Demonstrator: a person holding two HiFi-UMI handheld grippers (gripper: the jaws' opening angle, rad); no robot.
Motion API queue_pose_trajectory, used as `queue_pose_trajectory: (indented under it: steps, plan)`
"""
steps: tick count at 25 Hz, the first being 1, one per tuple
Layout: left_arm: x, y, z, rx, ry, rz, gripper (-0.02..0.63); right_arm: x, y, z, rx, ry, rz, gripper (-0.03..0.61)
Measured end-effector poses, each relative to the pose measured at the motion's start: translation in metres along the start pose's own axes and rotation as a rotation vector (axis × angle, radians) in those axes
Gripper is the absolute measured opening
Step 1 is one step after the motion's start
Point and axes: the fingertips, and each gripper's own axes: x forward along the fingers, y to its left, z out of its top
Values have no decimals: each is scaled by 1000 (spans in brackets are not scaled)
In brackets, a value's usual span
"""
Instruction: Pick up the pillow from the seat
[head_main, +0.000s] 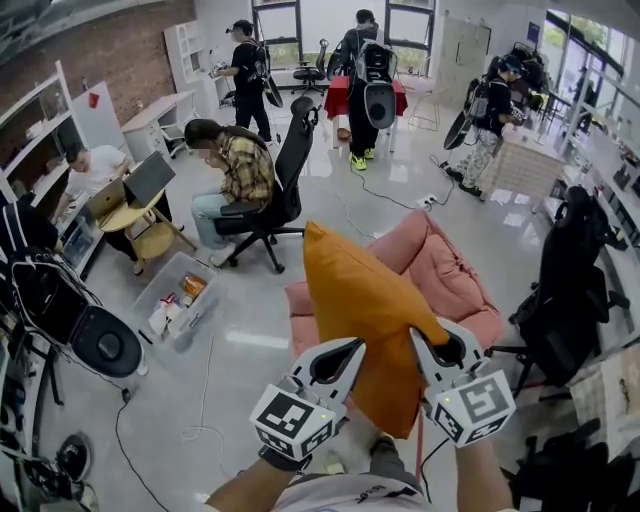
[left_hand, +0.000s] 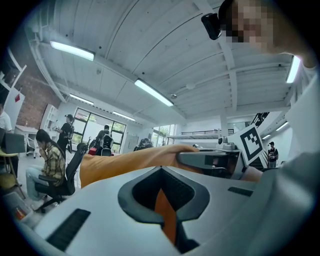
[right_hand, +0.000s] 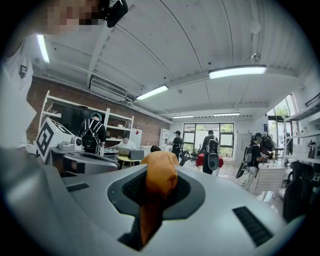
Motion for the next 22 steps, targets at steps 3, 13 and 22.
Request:
queue_pose_trajectory:
  steps: [3, 13, 22]
  plan:
    - [-3, 0, 3, 6, -2, 1, 9, -1, 4, 1, 3, -6, 0, 52]
    - [-1, -2, -2, 12, 5, 4, 9, -3, 1, -1, 2, -13, -8, 52]
    - [8, -12, 2, 13, 5, -2, 9, -10, -10, 4, -8, -9, -14, 52]
